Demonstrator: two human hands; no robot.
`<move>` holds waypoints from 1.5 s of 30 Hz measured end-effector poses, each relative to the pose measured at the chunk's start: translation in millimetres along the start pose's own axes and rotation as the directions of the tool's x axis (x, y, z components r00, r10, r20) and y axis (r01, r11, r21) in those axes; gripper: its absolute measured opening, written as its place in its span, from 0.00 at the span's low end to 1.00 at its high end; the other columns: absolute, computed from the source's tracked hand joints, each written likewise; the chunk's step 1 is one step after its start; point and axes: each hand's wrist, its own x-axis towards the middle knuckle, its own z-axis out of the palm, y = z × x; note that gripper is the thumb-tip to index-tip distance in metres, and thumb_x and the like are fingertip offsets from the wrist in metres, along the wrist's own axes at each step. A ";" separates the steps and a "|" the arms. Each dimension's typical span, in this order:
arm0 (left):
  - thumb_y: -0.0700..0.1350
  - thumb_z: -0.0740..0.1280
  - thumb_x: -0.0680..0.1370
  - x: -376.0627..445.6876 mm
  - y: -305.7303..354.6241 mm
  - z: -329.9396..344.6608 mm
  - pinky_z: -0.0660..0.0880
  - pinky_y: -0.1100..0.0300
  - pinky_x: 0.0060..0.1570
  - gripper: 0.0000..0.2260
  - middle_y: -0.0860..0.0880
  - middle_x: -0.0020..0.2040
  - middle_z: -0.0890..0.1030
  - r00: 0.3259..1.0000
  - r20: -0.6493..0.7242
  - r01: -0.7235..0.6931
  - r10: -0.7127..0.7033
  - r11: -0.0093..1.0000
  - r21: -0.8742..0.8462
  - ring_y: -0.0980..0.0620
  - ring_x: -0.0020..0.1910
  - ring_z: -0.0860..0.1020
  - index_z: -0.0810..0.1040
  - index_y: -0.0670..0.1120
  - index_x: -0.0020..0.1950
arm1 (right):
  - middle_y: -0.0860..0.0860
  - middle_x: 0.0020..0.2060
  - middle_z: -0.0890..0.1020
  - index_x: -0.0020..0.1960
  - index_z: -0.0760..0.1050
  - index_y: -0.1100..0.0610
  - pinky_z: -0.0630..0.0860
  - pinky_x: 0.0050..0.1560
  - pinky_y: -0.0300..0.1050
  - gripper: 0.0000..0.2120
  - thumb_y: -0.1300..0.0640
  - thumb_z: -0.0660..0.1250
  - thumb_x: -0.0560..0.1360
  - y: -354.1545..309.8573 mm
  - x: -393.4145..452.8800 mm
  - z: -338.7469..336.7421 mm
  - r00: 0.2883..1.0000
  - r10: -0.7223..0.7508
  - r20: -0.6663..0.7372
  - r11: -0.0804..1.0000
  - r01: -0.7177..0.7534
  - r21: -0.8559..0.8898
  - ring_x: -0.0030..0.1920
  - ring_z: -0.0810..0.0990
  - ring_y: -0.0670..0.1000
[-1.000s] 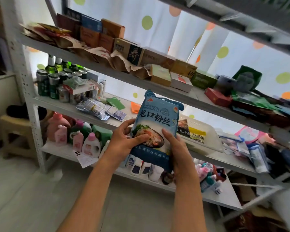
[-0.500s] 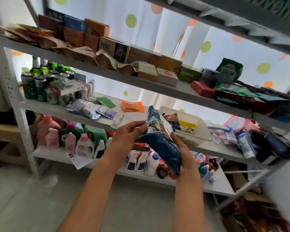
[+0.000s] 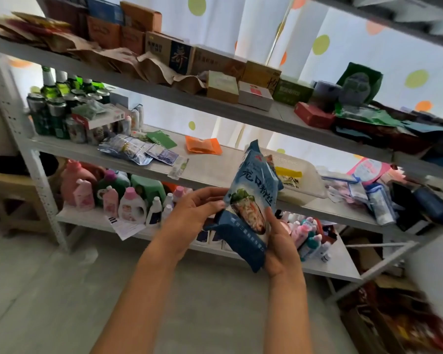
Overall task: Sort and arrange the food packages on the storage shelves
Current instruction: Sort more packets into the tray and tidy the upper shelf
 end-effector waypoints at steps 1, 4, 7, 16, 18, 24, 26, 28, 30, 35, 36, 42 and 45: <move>0.37 0.65 0.80 -1.7 -2.0 4.9 0.80 0.59 0.47 0.11 0.50 0.51 0.86 1.000 0.020 0.016 -0.016 1.000 0.011 0.51 0.51 0.84 0.82 0.48 0.58 | 0.63 0.70 0.75 0.75 0.69 0.57 0.71 0.69 0.66 0.27 0.50 0.69 0.78 -3.0 0.7 -9.3 1.000 0.005 0.025 1.000 -0.005 0.012 0.70 0.74 0.65; 0.35 0.65 0.79 -4.6 -8.0 22.7 0.81 0.60 0.49 0.12 0.51 0.53 0.85 0.998 0.047 0.031 -0.035 0.997 0.073 0.53 0.52 0.84 0.81 0.46 0.60 | 0.62 0.73 0.72 0.77 0.67 0.57 0.71 0.69 0.66 0.36 0.53 0.76 0.73 -13.0 3.2 -31.4 0.999 -0.009 0.053 0.999 0.007 0.041 0.72 0.71 0.65; 0.34 0.66 0.79 -0.8 -19.6 47.6 0.80 0.58 0.52 0.12 0.52 0.55 0.85 0.999 -0.009 0.040 -0.039 0.987 0.157 0.54 0.55 0.82 0.81 0.47 0.58 | 0.61 0.68 0.77 0.74 0.70 0.58 0.77 0.62 0.64 0.28 0.58 0.70 0.75 -29.6 8.0 -47.4 0.998 -0.029 0.052 0.999 0.027 0.045 0.65 0.79 0.63; 0.42 0.67 0.80 8.8 -61.1 138.9 0.74 0.68 0.42 0.07 0.50 0.58 0.79 0.932 -0.362 0.173 -0.024 0.907 0.385 0.53 0.57 0.77 0.75 0.50 0.57 | 0.58 0.60 0.83 0.64 0.78 0.56 0.80 0.58 0.62 0.25 0.67 0.67 0.68 -95.9 -3.0 -108.1 0.980 -0.117 0.158 0.983 0.136 -0.119 0.60 0.82 0.60; 0.46 0.68 0.80 14.5 -70.8 159.8 0.75 0.63 0.47 0.11 0.49 0.60 0.78 0.912 -0.410 0.175 -0.005 0.909 0.378 0.53 0.58 0.77 0.74 0.51 0.61 | 0.59 0.61 0.82 0.68 0.74 0.59 0.82 0.54 0.58 0.31 0.67 0.71 0.65 -110.4 -8.3 -117.3 0.975 -0.147 0.164 0.972 0.173 -0.158 0.60 0.82 0.60; 0.44 0.73 0.75 26.3 -82.6 241.4 0.75 0.49 0.63 0.22 0.53 0.62 0.72 0.809 -0.439 0.010 0.390 0.739 0.674 0.50 0.65 0.72 0.73 0.52 0.67 | 0.56 0.54 0.86 0.63 0.76 0.56 0.84 0.50 0.59 0.23 0.67 0.70 0.69 -150.6 -28.9 -130.1 0.952 -0.281 0.124 0.922 0.303 -0.241 0.52 0.86 0.58; 0.43 0.73 0.75 31.6 -78.0 269.1 0.74 0.51 0.64 0.23 0.55 0.61 0.71 0.850 -0.346 -0.049 0.397 0.713 0.699 0.50 0.65 0.72 0.72 0.53 0.69 | 0.55 0.54 0.86 0.66 0.74 0.57 0.85 0.46 0.55 0.22 0.68 0.68 0.73 -165.6 -35.2 -135.6 0.945 -0.291 0.152 0.926 0.318 -0.205 0.51 0.86 0.56; 0.47 0.71 0.77 38.2 -78.4 291.6 0.70 0.51 0.68 0.27 0.53 0.69 0.69 0.896 -0.270 -0.064 0.352 0.706 0.706 0.51 0.69 0.68 0.67 0.55 0.74 | 0.56 0.57 0.85 0.70 0.71 0.58 0.83 0.52 0.58 0.24 0.67 0.67 0.76 -178.3 -40.2 -141.7 0.943 -0.289 0.164 0.931 0.317 -0.180 0.54 0.85 0.57; 0.52 0.70 0.77 42.4 -86.6 310.4 0.67 0.51 0.71 0.32 0.54 0.74 0.64 0.912 -0.183 -0.116 0.367 0.659 0.743 0.53 0.72 0.63 0.60 0.57 0.77 | 0.58 0.61 0.83 0.72 0.69 0.58 0.77 0.64 0.63 0.29 0.60 0.72 0.73 -189.7 -45.6 -151.4 0.932 -0.327 0.157 0.915 0.353 -0.195 0.61 0.82 0.59; 0.57 0.74 0.72 52.0 -96.6 338.0 0.71 0.72 0.56 0.38 0.65 0.66 0.68 0.958 -0.054 -0.193 0.280 0.776 0.601 0.67 0.59 0.69 0.55 0.61 0.75 | 0.56 0.64 0.81 0.68 0.77 0.54 0.76 0.66 0.58 0.38 0.28 0.69 0.68 -215.2 -63.0 -170.2 0.906 -0.400 0.138 0.781 0.416 -0.466 0.65 0.80 0.57; 0.55 0.74 0.73 56.0 -97.1 340.9 0.69 0.79 0.48 0.35 0.70 0.59 0.66 0.970 -0.039 -0.181 0.242 0.814 0.551 0.70 0.53 0.69 0.55 0.63 0.71 | 0.53 0.62 0.83 0.65 0.79 0.52 0.75 0.66 0.58 0.35 0.27 0.65 0.70 -221.0 -64.6 -172.4 0.900 -0.420 0.114 0.745 0.414 -0.524 0.65 0.80 0.55; 0.44 0.68 0.79 89.3 -105.4 327.6 0.80 0.65 0.42 0.13 0.53 0.56 0.80 1.000 -0.021 -0.008 0.009 0.999 0.053 0.53 0.49 0.83 0.72 0.58 0.59 | 0.49 0.53 0.87 0.55 0.83 0.51 0.82 0.44 0.38 0.09 0.51 0.66 0.79 -242.1 -50.8 -170.1 0.851 -0.522 0.063 0.637 0.438 -0.634 0.54 0.85 0.47; 0.44 0.69 0.77 105.5 -105.7 308.7 0.81 0.48 0.52 0.15 0.44 0.58 0.83 0.998 -0.036 0.041 -0.047 0.986 -0.159 0.43 0.54 0.83 0.74 0.50 0.63 | 0.47 0.52 0.85 0.56 0.81 0.47 0.81 0.39 0.37 0.14 0.64 0.70 0.77 -237.2 -34.5 -166.0 0.803 -0.595 0.034 0.580 0.458 -0.674 0.51 0.85 0.46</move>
